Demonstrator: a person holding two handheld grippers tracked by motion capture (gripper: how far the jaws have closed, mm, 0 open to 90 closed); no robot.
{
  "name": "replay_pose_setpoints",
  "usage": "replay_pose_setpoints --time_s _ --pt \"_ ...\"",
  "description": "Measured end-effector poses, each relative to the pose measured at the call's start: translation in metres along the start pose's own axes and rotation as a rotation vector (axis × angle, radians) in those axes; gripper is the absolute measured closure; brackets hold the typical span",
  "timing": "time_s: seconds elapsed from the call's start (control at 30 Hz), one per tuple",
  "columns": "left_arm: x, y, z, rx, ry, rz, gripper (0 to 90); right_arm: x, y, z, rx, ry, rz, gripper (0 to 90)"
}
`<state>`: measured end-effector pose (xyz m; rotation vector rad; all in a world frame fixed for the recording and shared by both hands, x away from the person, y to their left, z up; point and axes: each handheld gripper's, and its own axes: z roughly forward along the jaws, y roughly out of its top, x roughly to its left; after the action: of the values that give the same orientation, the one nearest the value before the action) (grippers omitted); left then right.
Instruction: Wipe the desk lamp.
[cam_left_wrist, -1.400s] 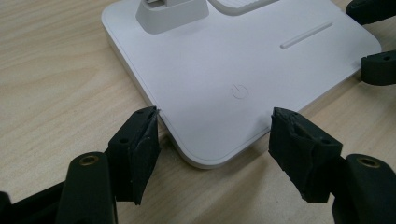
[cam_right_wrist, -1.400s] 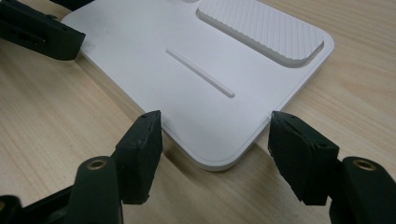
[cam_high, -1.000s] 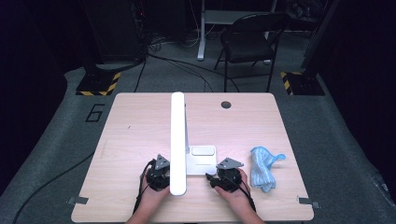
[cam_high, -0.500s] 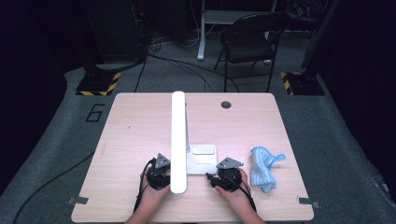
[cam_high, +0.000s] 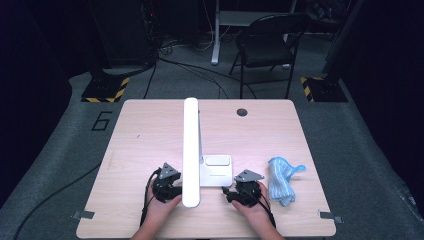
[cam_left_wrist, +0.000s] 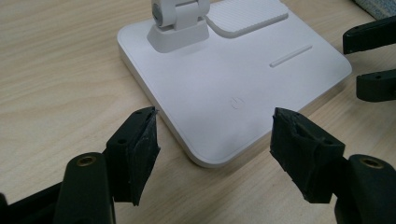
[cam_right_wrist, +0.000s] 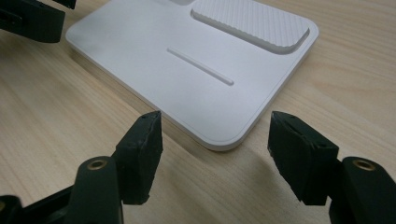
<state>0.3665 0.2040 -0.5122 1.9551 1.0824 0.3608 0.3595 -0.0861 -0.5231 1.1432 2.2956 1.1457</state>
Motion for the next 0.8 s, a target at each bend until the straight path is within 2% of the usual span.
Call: replay_pose_setpoints --time_s 0.13,0.17,0.2,0.33,0.37,0.47,0.53,0.63,0.8 --pt "0.002 0.002 -0.010 -0.009 -0.015 -0.026 32.0 0.001 0.001 -0.007 -0.023 0.013 0.002 34.8" --pt "0.003 0.003 -0.012 -0.008 -0.015 -0.018 31.9 0.002 0.002 -0.009 -0.019 0.011 0.001 34.6" --pt "0.003 0.004 -0.014 -0.007 -0.019 -0.022 31.9 0.001 0.002 -0.012 -0.016 0.015 -0.008 34.5" --pt "0.003 0.009 -0.024 -0.011 -0.033 -0.041 31.3 0.000 0.007 -0.024 -0.032 0.039 0.002 34.4" --pt "0.004 0.010 -0.027 -0.012 -0.035 -0.034 31.2 -0.001 0.010 -0.028 -0.027 0.044 0.007 34.2" --pt "0.004 0.014 -0.037 -0.017 -0.052 -0.047 31.5 -0.005 0.017 -0.039 -0.030 0.058 0.009 32.8" --pt "0.005 0.016 -0.043 -0.021 -0.062 -0.036 31.8 -0.007 0.020 -0.044 -0.037 0.061 0.017 31.6" --pt "0.006 0.019 -0.051 -0.031 -0.061 -0.035 31.7 -0.010 0.022 -0.053 -0.044 0.053 0.002 30.7" --pt "0.010 0.020 -0.061 -0.048 -0.049 -0.028 31.6 -0.017 0.018 -0.065 -0.055 0.035 0.021 30.5"
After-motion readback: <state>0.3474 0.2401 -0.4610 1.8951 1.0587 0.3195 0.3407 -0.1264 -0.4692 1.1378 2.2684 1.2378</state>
